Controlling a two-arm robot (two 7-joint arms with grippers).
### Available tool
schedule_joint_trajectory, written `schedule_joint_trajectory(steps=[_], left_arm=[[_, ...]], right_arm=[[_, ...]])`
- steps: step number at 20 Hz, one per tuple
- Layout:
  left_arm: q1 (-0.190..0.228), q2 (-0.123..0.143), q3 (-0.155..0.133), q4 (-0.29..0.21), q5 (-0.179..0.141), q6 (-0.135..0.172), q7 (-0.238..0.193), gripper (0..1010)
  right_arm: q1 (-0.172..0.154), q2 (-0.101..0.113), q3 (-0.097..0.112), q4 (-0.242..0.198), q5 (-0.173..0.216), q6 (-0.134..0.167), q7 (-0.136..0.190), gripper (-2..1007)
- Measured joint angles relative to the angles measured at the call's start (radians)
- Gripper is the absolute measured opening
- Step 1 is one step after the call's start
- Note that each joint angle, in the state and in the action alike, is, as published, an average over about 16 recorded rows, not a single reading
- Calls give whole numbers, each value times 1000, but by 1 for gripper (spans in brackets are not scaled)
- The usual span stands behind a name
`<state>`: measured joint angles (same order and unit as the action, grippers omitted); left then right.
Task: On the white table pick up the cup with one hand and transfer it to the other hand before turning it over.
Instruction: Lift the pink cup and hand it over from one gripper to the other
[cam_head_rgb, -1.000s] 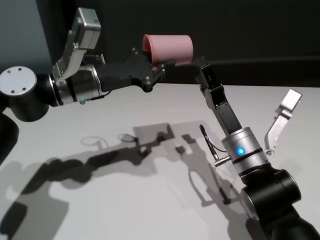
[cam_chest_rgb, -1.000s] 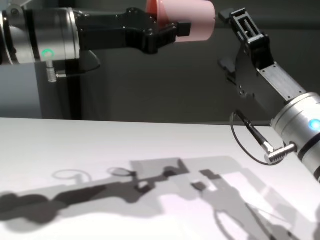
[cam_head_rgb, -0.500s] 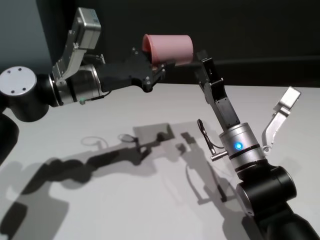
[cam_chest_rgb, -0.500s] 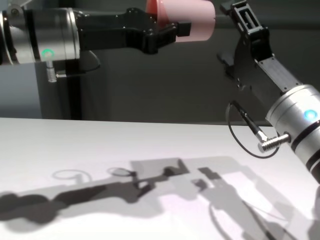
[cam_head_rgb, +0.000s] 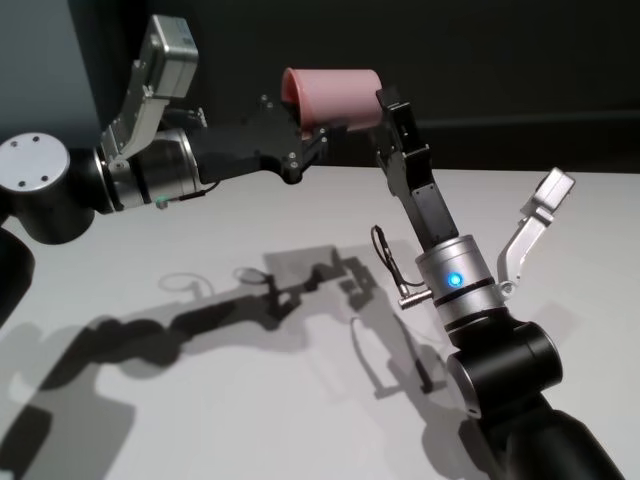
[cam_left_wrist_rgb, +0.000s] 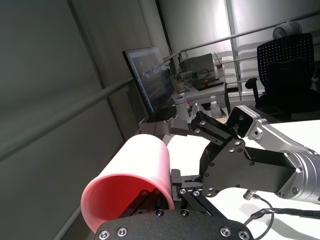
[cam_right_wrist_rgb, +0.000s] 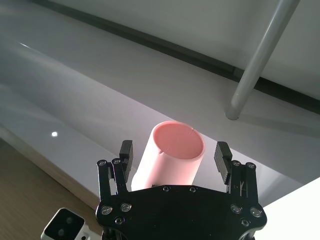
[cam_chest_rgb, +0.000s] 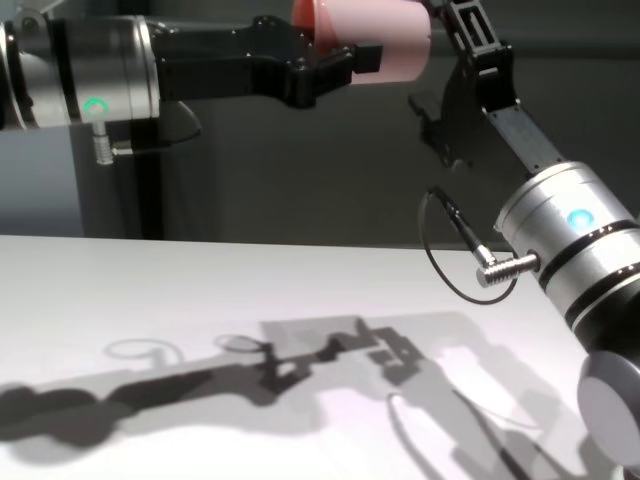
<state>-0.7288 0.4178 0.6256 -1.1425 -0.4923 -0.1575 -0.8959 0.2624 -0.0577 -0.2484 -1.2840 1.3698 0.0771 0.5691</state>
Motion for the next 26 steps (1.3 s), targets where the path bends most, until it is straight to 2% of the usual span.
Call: schedule_joint_trajectory(steps=[16,26], left_arm=[[0,0,0,0,0,0,0,40],[0,0,0,0,0,0,0,40]], right_arm=[[75,-20,-30,126,61,-14,55,1002],[115,-21,-48,172,85,-21,76,1002]])
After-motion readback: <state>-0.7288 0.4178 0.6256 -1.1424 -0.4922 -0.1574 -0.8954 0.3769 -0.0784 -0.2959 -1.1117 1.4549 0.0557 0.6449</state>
